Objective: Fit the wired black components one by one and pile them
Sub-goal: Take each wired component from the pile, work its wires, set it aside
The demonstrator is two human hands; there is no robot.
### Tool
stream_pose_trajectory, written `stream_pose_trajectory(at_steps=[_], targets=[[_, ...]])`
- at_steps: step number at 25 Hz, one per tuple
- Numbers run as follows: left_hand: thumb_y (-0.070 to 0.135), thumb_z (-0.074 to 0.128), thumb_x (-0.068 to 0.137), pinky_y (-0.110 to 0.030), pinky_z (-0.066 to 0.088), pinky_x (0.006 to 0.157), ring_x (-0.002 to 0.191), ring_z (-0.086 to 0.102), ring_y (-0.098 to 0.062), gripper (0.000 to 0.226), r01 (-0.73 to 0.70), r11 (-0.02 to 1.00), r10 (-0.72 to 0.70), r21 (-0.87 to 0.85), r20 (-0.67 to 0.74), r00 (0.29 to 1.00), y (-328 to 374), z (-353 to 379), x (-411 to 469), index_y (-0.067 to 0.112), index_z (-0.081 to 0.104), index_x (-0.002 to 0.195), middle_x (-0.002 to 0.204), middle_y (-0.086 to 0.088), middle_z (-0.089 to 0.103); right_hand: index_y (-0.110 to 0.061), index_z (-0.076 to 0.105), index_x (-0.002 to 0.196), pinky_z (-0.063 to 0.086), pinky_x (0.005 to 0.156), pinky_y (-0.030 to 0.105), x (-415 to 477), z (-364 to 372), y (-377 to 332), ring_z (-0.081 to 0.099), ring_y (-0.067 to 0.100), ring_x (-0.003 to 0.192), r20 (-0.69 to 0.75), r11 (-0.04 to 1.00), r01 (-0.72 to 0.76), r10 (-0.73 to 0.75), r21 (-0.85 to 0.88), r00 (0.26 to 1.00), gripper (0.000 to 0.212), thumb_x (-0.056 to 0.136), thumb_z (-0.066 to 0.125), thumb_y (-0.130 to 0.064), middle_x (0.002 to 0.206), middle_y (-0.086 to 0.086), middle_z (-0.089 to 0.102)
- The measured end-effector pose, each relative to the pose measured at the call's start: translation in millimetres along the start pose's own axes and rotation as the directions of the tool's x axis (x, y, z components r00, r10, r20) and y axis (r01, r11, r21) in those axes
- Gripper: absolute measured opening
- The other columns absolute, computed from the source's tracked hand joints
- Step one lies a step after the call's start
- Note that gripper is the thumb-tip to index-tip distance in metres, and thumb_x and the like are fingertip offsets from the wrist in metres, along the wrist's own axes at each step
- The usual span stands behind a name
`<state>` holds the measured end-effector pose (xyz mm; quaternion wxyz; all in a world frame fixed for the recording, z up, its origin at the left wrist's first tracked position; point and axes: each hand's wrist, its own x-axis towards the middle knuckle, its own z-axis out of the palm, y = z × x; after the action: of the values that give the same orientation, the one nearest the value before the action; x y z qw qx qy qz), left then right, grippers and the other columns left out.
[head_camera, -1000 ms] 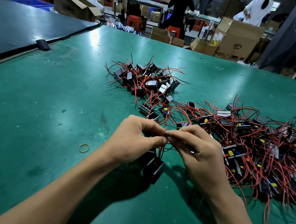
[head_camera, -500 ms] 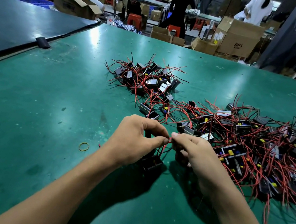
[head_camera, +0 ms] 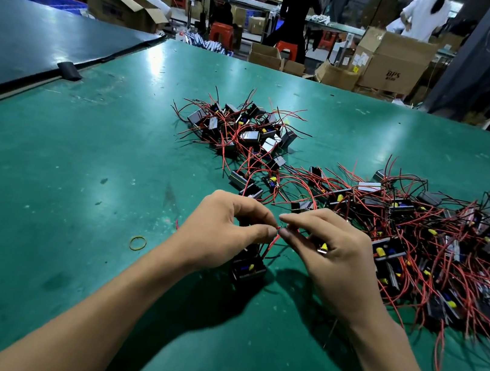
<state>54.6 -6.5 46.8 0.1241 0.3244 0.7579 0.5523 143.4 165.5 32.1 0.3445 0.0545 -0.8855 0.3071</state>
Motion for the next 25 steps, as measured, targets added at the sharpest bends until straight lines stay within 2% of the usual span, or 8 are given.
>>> stream_pose_trajectory(at_steps=[3,6,11,12,14,18,21,25], targets=[[0.012,0.076,0.083,-0.007,0.033,0.048,0.043,0.044,0.005,0.003,-0.023,0.999,0.023,0.028,-0.011,1.000,1.7,-1.8,-1.0,0.015,0.077,0.082,0.054,0.013,0.060,-0.016,0.079,0.092,0.049,0.064,0.025,0.2,-1.5,-2.1,0.064,0.010,0.077,0.032,0.999,-0.021,0.020,0.033,0.999,0.008,0.086,0.077,-0.021,0.086,-0.006,0.069],[0.016,0.078,0.080,-0.017,0.041,0.059,0.059,0.054,-0.004,0.007,-0.115,0.978,0.133,0.172,-0.100,0.986,2.4,1.0,-3.1,0.022,0.076,0.077,0.060,0.014,0.063,-0.022,0.075,0.079,0.040,0.060,0.015,2.5,-1.2,-8.0,0.056,0.004,0.066,0.132,0.958,-0.250,0.232,0.141,0.964,0.009,0.088,0.076,-0.019,0.075,-0.012,0.065],[0.016,0.080,0.077,-0.018,0.044,0.065,0.076,0.055,-0.012,0.012,-0.207,0.929,0.254,0.306,-0.124,0.959,3.4,9.3,-6.5,0.027,0.077,0.080,0.071,0.032,0.060,-0.018,0.070,0.061,0.031,0.042,0.008,9.8,1.1,-18.7,0.042,-0.001,0.044,0.393,0.540,-0.733,0.621,0.414,0.678,0.028,0.088,0.065,-0.015,0.049,-0.013,0.051],[0.015,0.080,0.076,-0.017,0.042,0.065,0.075,0.055,-0.012,0.013,-0.206,0.929,0.258,0.308,-0.138,0.956,2.3,9.0,-5.9,0.027,0.077,0.079,0.067,0.028,0.060,-0.017,0.072,0.066,0.030,0.041,0.010,8.7,-1.5,-17.4,0.042,0.000,0.044,0.417,0.539,-0.735,0.606,0.410,0.677,0.025,0.089,0.067,-0.018,0.050,-0.012,0.051],[0.014,0.080,0.076,-0.017,0.040,0.064,0.071,0.055,-0.015,0.011,-0.185,0.939,0.242,0.291,-0.174,0.955,1.4,6.5,-4.6,0.025,0.077,0.077,0.062,0.018,0.061,-0.018,0.077,0.079,0.035,0.048,0.010,5.9,-6.2,-14.3,0.048,0.001,0.051,0.384,0.694,-0.626,0.502,0.357,0.775,0.014,0.091,0.070,-0.021,0.056,-0.012,0.059],[0.013,0.079,0.078,-0.028,0.042,0.062,0.068,0.055,-0.024,0.007,-0.172,0.952,0.213,0.255,-0.141,0.967,3.5,2.5,-3.8,0.019,0.077,0.075,0.065,-0.001,0.069,-0.022,0.078,0.091,0.048,0.066,0.020,1.1,-5.2,-7.4,0.064,0.004,0.076,0.156,0.977,-0.200,0.187,0.069,0.970,0.008,0.087,0.077,-0.015,0.083,-0.012,0.068],[0.016,0.080,0.078,-0.028,0.041,0.066,0.072,0.054,-0.022,0.004,-0.165,0.946,0.210,0.280,-0.137,0.968,3.8,1.5,-4.7,0.019,0.078,0.078,0.067,-0.002,0.067,-0.017,0.077,0.095,0.052,0.066,0.037,-1.5,-1.8,-6.0,0.065,0.016,0.076,0.071,0.995,-0.053,0.059,-0.087,0.996,0.011,0.085,0.079,-0.023,0.088,-0.006,0.068],[0.020,0.080,0.077,-0.021,0.041,0.069,0.072,0.053,-0.011,0.008,-0.132,0.946,0.185,0.295,-0.158,0.970,2.4,1.2,-5.5,0.027,0.078,0.080,0.071,0.007,0.061,-0.017,0.075,0.083,0.045,0.063,0.020,-0.2,0.4,-8.5,0.058,0.004,0.069,0.042,0.993,-0.121,0.120,0.016,0.992,0.006,0.087,0.077,-0.022,0.078,-0.013,0.065]])
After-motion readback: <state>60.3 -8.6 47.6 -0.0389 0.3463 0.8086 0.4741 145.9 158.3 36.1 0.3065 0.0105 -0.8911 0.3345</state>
